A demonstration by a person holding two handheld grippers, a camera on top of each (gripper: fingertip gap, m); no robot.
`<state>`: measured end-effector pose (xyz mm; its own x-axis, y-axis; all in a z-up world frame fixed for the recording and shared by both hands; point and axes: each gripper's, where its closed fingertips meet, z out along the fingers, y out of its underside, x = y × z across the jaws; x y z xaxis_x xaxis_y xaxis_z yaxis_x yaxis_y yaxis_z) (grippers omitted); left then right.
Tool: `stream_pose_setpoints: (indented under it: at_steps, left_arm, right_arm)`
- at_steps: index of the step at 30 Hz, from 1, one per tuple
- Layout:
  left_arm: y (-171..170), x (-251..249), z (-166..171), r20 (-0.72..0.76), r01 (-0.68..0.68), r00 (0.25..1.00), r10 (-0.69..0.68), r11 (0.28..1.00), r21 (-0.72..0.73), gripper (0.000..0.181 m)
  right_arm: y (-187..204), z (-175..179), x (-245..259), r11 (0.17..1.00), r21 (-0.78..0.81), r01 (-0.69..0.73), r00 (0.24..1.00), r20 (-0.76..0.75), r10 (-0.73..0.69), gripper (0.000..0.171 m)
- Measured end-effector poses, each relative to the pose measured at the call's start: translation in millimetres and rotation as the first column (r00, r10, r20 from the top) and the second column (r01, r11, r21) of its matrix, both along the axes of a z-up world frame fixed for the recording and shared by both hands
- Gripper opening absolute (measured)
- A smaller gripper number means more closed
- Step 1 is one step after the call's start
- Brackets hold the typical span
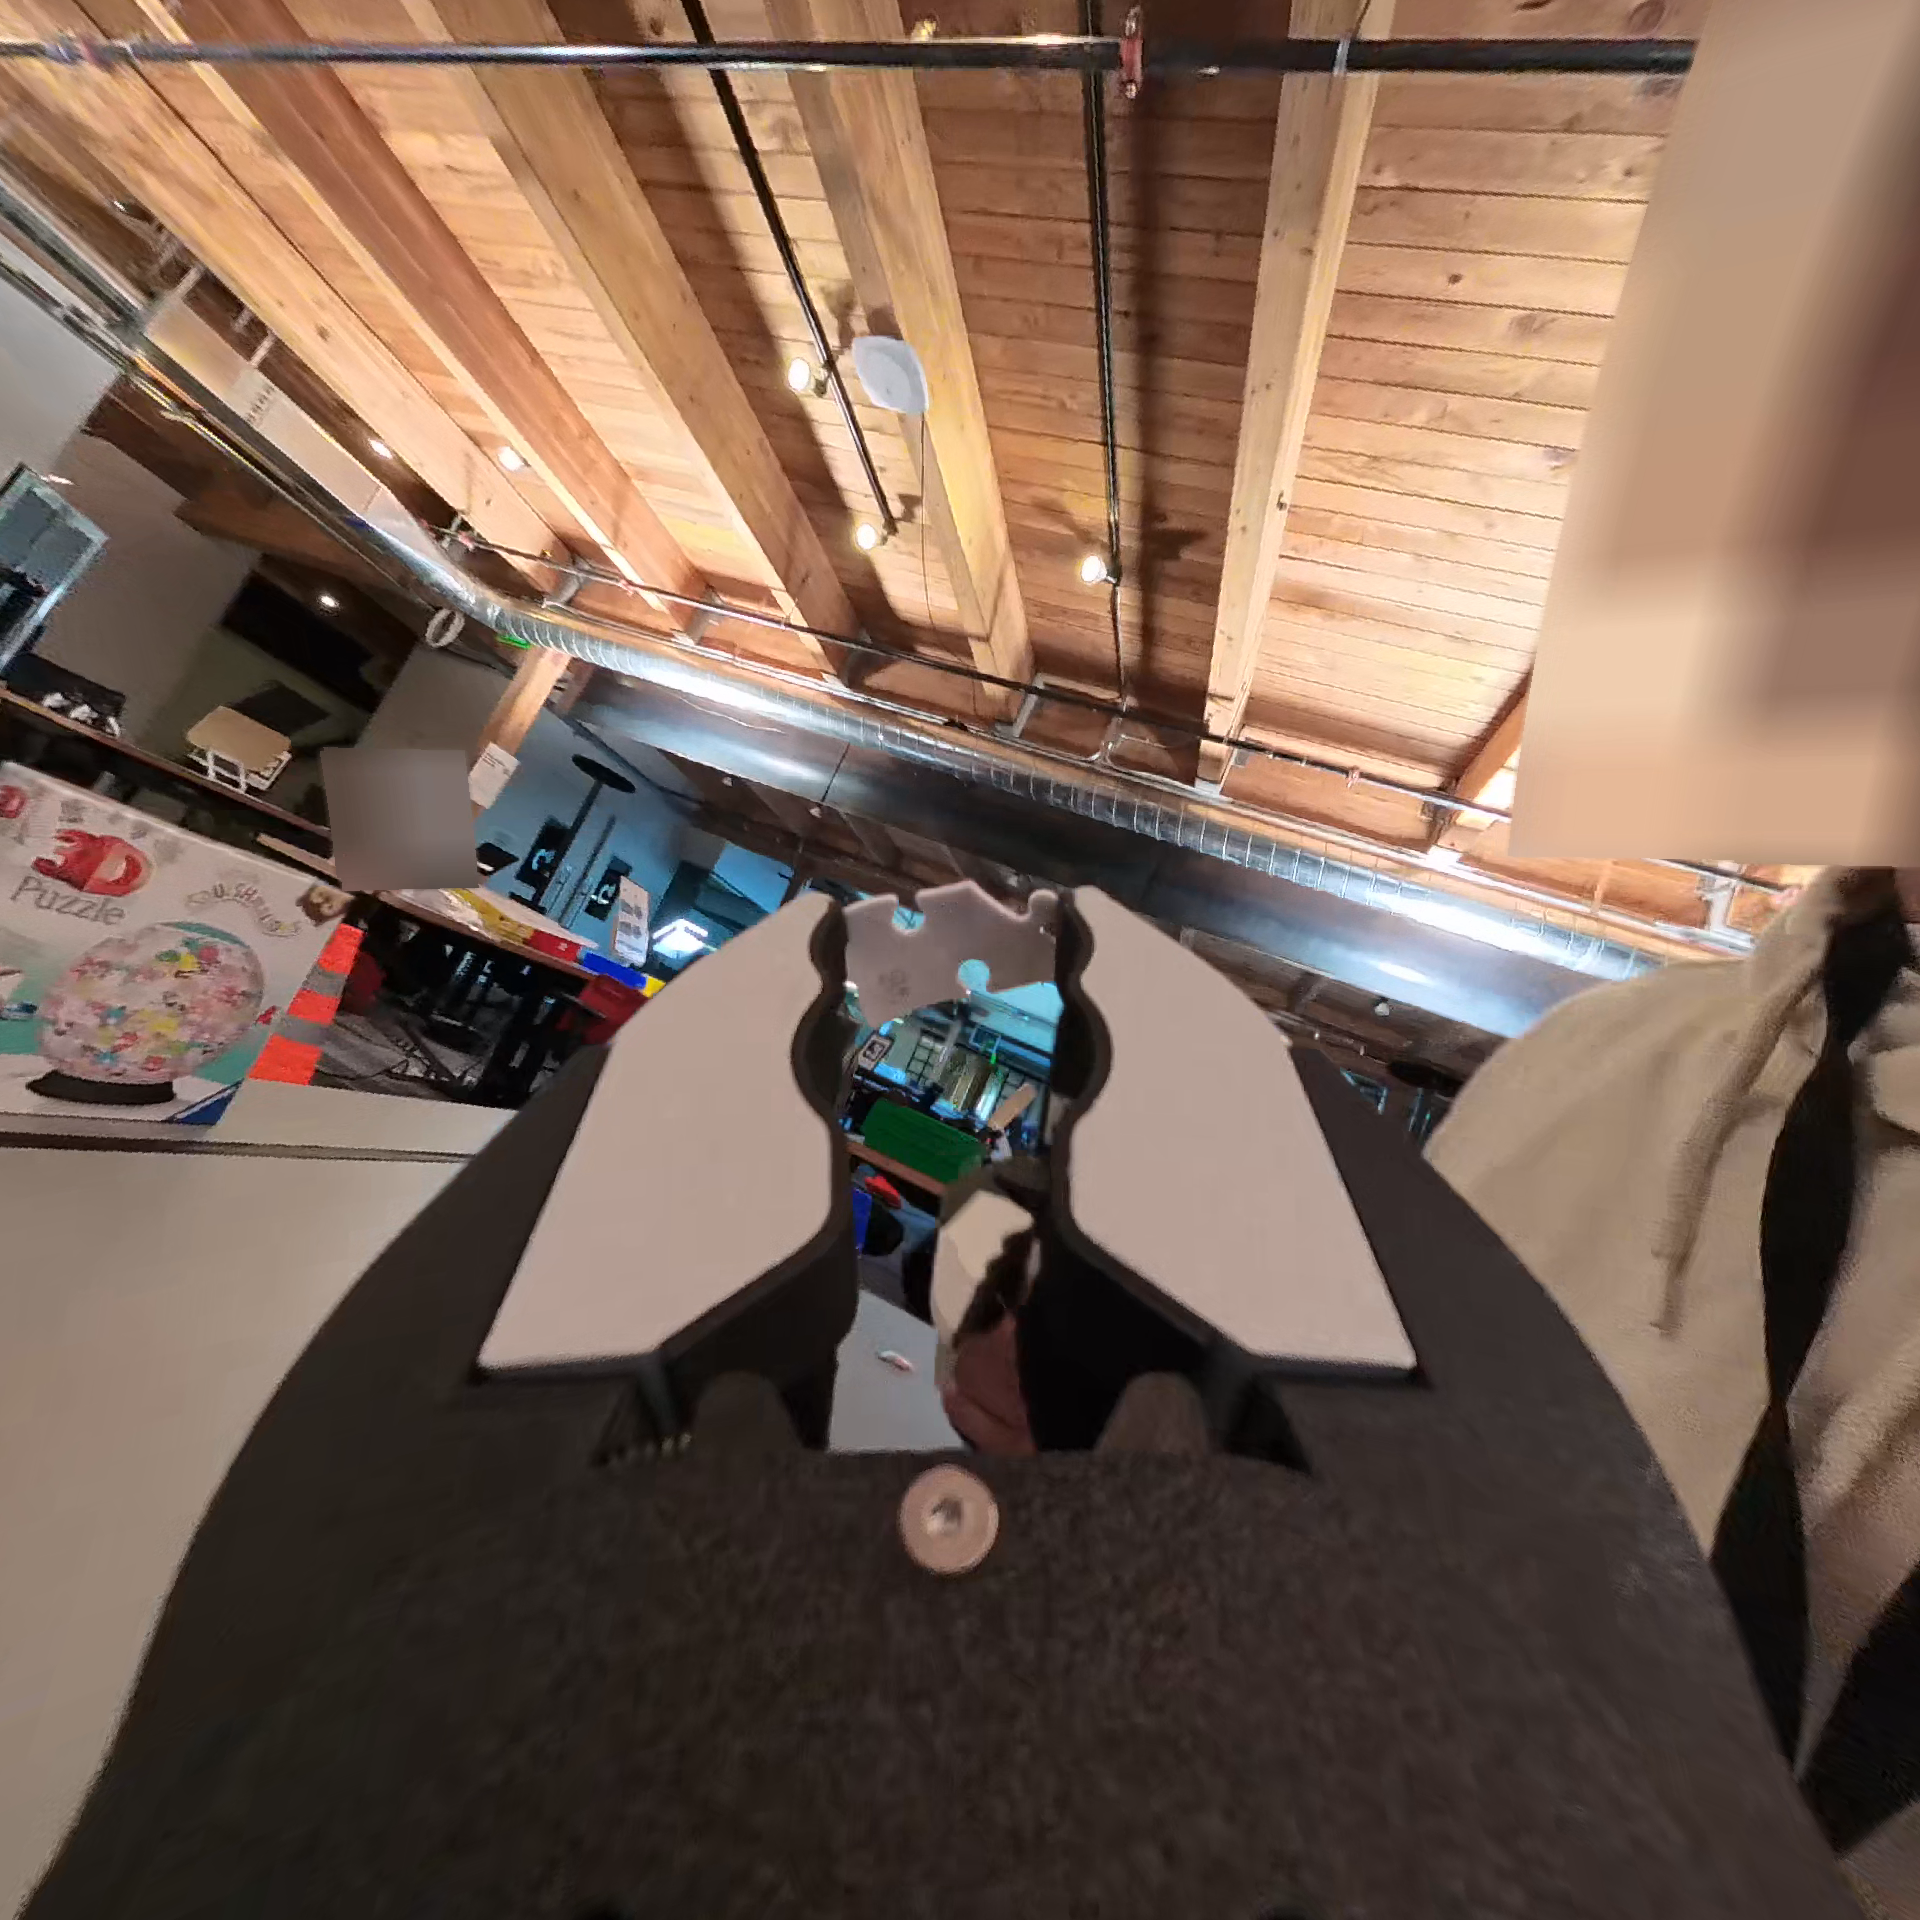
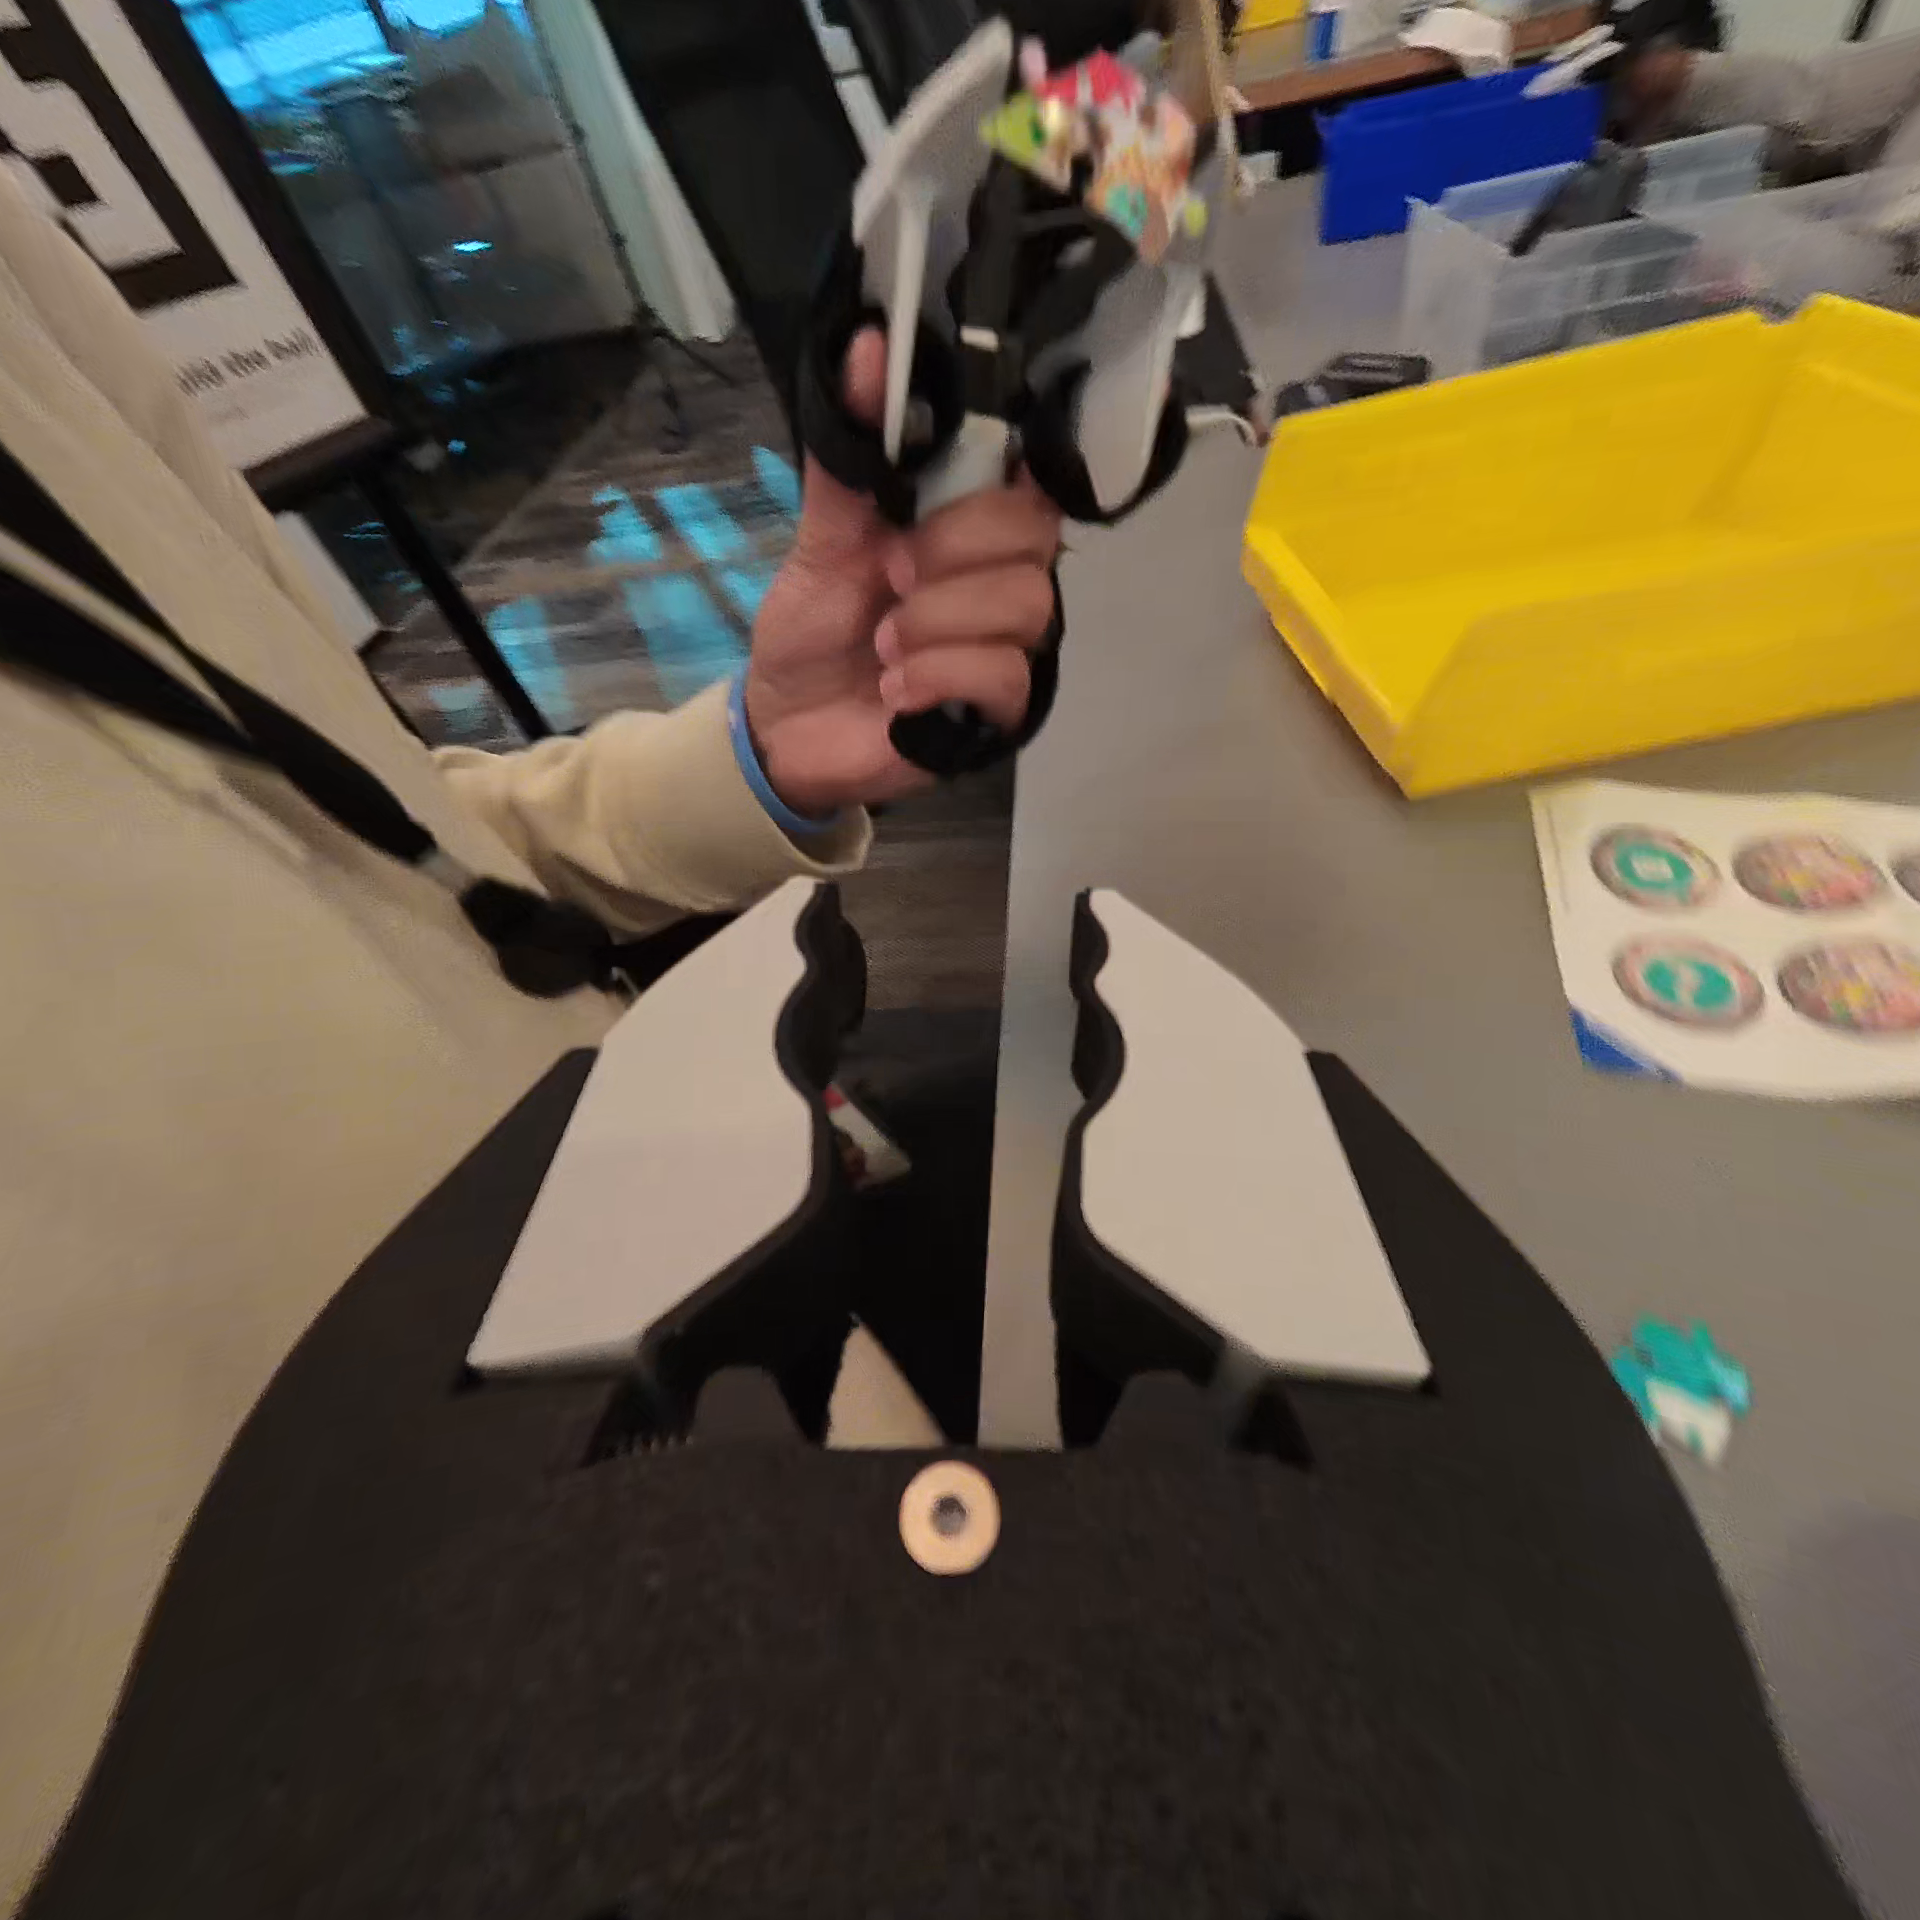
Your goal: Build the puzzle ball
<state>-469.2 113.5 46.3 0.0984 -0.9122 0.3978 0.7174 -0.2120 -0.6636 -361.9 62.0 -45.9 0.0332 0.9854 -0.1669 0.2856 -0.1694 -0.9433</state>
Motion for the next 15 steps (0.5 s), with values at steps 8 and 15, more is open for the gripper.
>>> stream_pose_setpoints:
  at_steps: [8, 15]
  left_arm:
    - [14.7, 55.3, -12.3, -0.238, -0.068, 0.968, 0.079, 0.996, 0.054, 0.038]
    - [19.0, 140.5, 13.3, -0.241, 0.191, 0.962, -0.133, 0.952, 0.240, 0.038]
  right_arm:
    - [18.5, -22.2, 75.6, 0.978, -0.106, 0.181, 0.977, -0.096, -0.191, 0.039]
    - [35.2, 35.1, 105.4, 0.957, -0.258, -0.136, 0.960, -0.271, 0.063, 0.028]
